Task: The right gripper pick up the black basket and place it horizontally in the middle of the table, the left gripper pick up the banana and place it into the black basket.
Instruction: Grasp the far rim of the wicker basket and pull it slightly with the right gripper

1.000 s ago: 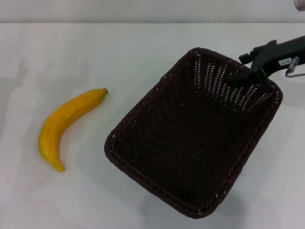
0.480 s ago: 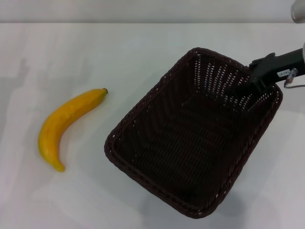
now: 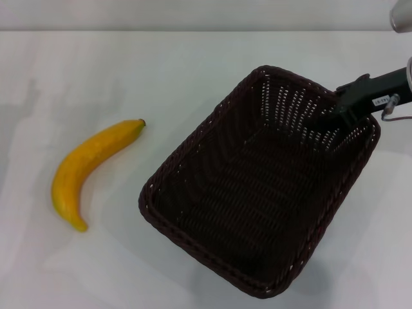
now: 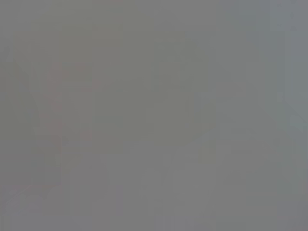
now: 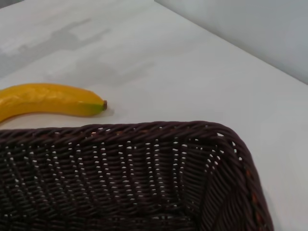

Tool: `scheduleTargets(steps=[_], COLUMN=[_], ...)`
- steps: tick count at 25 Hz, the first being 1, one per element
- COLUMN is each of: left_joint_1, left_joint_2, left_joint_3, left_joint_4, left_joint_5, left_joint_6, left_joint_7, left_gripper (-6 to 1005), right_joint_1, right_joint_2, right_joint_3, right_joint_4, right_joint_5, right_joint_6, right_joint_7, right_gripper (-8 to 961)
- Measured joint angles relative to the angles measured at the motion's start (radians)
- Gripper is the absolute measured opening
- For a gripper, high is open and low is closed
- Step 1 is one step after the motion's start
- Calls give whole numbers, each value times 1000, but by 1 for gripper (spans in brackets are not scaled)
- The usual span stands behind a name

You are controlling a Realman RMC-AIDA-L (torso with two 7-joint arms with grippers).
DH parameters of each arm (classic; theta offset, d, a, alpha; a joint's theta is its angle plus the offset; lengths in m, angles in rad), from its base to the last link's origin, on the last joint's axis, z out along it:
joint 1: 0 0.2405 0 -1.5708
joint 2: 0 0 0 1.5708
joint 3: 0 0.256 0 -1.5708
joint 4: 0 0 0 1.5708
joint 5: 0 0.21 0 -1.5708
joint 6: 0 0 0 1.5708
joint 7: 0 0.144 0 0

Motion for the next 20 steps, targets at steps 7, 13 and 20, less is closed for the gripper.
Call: scheduleTargets(steps=[7,13,20], left_joint_1=[0,0,0], left_joint_2=[0,0,-1], left_joint_3=[0,0,0], left_joint_4=[0,0,-2], left_joint_5=[0,0,0], left_joint_6=[0,0,0], left_joint_7=[0,0,0], left_gripper=[879,879,879], right_joint_1=[20,53,75], right_joint_2=[0,-1,-2], right_joint_3=[-4,-57,-61], right_joint_4=[-8,-3,-2], right_joint_5=[-46,-111,-138], right_joint_6=[-5,-20,13], right_joint_7=[54,120,159], right_gripper=[572,281,240])
